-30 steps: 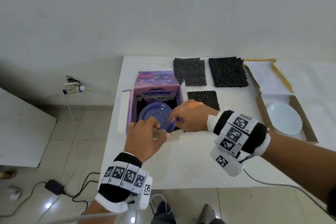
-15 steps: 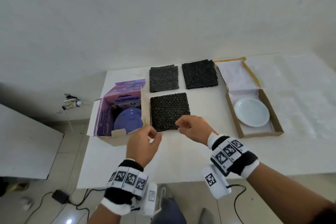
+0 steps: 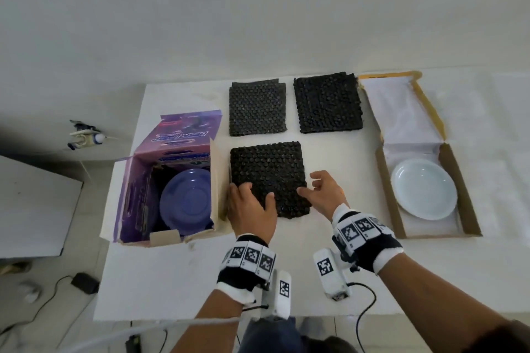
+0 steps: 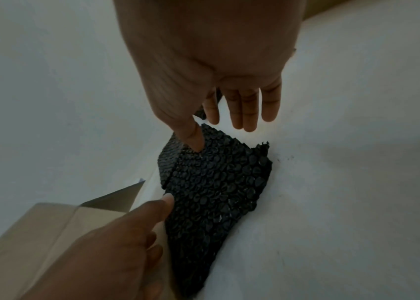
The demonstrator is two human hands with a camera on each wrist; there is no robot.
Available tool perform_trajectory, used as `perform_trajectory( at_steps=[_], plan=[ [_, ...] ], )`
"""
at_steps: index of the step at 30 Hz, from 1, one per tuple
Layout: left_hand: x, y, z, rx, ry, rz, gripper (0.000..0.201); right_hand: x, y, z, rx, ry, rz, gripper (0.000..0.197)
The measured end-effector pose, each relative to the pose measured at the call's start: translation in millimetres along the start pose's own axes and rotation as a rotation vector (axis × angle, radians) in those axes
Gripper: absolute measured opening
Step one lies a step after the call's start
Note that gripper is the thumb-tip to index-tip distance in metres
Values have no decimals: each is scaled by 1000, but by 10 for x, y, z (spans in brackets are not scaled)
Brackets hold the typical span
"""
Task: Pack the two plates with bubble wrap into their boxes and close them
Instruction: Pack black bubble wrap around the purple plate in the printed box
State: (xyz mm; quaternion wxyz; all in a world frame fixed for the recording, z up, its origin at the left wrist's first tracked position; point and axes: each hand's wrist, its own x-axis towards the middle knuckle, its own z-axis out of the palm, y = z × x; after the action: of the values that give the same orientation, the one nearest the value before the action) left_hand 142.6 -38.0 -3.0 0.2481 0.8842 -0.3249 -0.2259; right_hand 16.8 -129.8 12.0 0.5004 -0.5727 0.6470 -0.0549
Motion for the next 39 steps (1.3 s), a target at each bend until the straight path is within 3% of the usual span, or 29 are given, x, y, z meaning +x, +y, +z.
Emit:
perform_trajectory(
  at_steps=[7, 13, 17, 20, 24, 30, 33, 39],
  plan=[
    [142, 31, 221, 30, 9, -139, 71, 396, -135, 210, 85, 52, 123, 72],
    [218, 27, 217, 68, 2, -216, 90, 541, -172, 285, 72, -1, 219, 47],
    [190, 28, 207, 62, -53, -257, 99, 477, -137, 258, -46, 26, 125, 42],
    [95, 46, 199, 4, -92, -260, 99, 353, -124, 142, 34, 22, 7, 36],
    [-62, 94, 163, -192, -145, -233, 88, 104, -62, -136, 174, 17, -102, 35],
    [-443, 306, -77, -778, -240, -318, 63, -414, 72, -511, 469, -36, -134, 37],
    [-663, 382, -251, -934, -271, -294, 50, -691, 146, -636, 555, -49, -152, 35],
    [-1079, 422, -617, -1106, -412, -175, 53, -1260, 240, -826, 716, -116, -231, 32]
  ],
)
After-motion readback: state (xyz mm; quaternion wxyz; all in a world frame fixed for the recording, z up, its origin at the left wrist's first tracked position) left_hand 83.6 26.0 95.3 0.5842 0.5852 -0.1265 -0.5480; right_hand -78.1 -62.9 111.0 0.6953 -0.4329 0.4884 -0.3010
